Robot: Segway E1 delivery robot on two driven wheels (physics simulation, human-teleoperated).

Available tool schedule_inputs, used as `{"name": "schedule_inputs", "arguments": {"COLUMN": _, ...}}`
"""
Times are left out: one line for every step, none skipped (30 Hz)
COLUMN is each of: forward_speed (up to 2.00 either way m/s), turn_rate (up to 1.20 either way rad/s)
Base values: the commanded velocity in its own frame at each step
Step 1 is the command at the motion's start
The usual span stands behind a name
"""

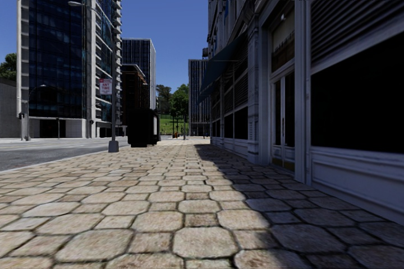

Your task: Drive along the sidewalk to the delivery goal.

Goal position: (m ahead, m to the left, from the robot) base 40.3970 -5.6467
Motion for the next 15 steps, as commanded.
{"name": "schedule_inputs", "arguments": {"forward_speed": 2.0, "turn_rate": 0.0}}
{"name": "schedule_inputs", "arguments": {"forward_speed": 2.0, "turn_rate": 0.0}}
{"name": "schedule_inputs", "arguments": {"forward_speed": 2.0, "turn_rate": 0.0}}
{"name": "schedule_inputs", "arguments": {"forward_speed": 2.0, "turn_rate": 0.0}}
{"name": "schedule_inputs", "arguments": {"forward_speed": 2.0, "turn_rate": 0.0}}
{"name": "schedule_inputs", "arguments": {"forward_speed": 2.0, "turn_rate": 0.0}}
{"name": "schedule_inputs", "arguments": {"forward_speed": 2.0, "turn_rate": 0.0}}
{"name": "schedule_inputs", "arguments": {"forward_speed": 2.0, "turn_rate": 0.0}}
{"name": "schedule_inputs", "arguments": {"forward_speed": 2.0, "turn_rate": 0.0}}
{"name": "schedule_inputs", "arguments": {"forward_speed": 2.0, "turn_rate": 0.0}}
{"name": "schedule_inputs", "arguments": {"forward_speed": 2.0, "turn_rate": 0.0}}
{"name": "schedule_inputs", "arguments": {"forward_speed": 2.0, "turn_rate": 0.0}}
{"name": "schedule_inputs", "arguments": {"forward_speed": 2.0, "turn_rate": 0.0}}
{"name": "schedule_inputs", "arguments": {"forward_speed": 2.0, "turn_rate": 0.0}}
{"name": "schedule_inputs", "arguments": {"forward_speed": 2.0, "turn_rate": 0.0}}
